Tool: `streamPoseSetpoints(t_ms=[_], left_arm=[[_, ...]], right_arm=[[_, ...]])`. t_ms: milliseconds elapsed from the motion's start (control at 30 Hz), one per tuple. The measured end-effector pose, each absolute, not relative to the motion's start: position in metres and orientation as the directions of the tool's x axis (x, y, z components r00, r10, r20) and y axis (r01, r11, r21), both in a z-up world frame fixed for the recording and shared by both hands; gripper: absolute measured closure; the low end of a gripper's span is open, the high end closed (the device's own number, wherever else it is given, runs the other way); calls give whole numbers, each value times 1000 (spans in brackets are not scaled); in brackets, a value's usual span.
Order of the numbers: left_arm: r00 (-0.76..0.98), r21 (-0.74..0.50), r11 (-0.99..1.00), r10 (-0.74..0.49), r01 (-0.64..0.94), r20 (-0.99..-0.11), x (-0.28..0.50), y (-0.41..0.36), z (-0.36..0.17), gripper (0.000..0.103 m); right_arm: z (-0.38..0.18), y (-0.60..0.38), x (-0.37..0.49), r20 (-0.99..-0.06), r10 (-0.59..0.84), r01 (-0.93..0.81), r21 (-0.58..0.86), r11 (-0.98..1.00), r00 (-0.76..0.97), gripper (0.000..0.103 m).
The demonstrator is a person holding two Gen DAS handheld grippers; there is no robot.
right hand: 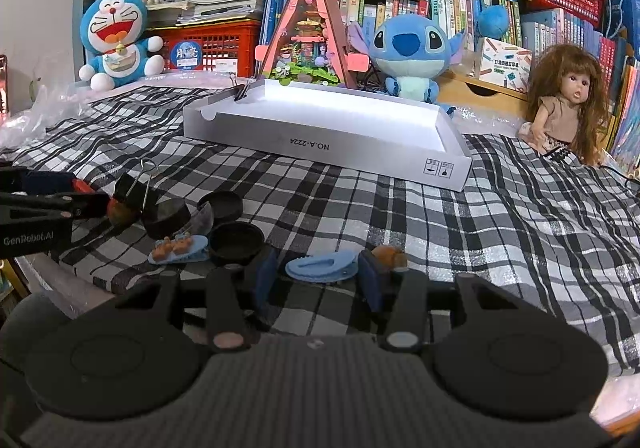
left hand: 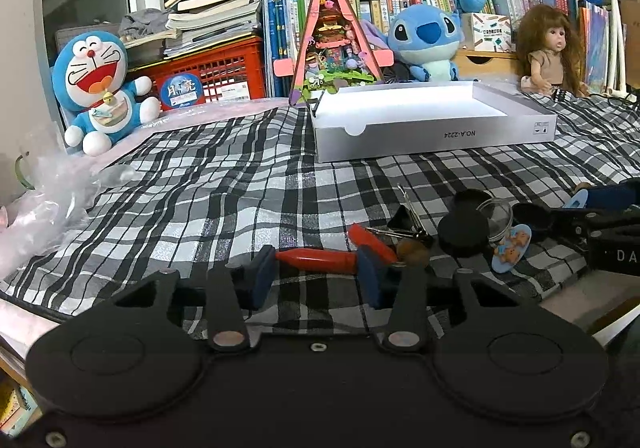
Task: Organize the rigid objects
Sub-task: 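Grasp an orange-handled tool with the left gripper while the right gripper grasps the light-blue clip, then carry both items into the white tray and open both grippers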
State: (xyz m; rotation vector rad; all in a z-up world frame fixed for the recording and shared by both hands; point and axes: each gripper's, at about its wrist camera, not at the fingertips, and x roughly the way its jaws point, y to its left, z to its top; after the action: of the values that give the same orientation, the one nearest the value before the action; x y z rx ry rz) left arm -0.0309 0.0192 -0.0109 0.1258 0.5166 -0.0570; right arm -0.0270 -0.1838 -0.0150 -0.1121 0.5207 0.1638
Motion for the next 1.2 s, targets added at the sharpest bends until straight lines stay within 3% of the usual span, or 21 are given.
streamPoseSetpoints(t_ms=[67,300,700,1200], left_arm=[[867,91,993,-25,81,-497,-31,20,-10,61],[874,56,997,-23,57,-486,-30,24,5,61],[841,-114,991,-122,73,-526,18,34,44,61],[727,-155,978,-207,139,-655,126,-3,96,61]], right_arm=[[-15,-183,-28,-500,130,-185,-63,981,857,58],[-11,-184,-28,-495,124,-169,-47,984,860,59],[21,-198,-4,-501,159,-142,72,987,851,58],[82,-230,104,-677,212,-55,246,968,704,58]])
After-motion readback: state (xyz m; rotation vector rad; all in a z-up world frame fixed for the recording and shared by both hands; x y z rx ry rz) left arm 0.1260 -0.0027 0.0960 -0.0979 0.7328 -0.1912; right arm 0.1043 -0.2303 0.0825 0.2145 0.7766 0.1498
